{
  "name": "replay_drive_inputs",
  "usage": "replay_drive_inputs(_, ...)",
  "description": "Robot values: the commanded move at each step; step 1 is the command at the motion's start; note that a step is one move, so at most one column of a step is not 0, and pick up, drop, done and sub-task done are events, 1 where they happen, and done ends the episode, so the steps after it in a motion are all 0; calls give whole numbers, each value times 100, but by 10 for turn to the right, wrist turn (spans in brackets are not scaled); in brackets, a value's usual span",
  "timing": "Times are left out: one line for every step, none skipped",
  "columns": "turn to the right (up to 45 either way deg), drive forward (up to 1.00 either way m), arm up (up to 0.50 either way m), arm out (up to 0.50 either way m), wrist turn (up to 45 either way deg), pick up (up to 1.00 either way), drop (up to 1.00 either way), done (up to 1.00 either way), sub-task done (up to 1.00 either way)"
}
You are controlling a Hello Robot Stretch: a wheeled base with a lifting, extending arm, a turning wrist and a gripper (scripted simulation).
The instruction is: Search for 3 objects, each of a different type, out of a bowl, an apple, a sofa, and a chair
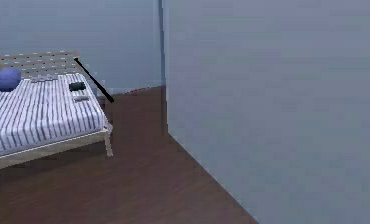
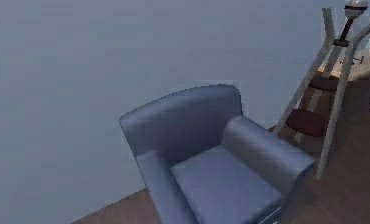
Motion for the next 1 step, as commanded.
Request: replay_drive_inputs(-120,0,0,0,0,0,0,0,0)
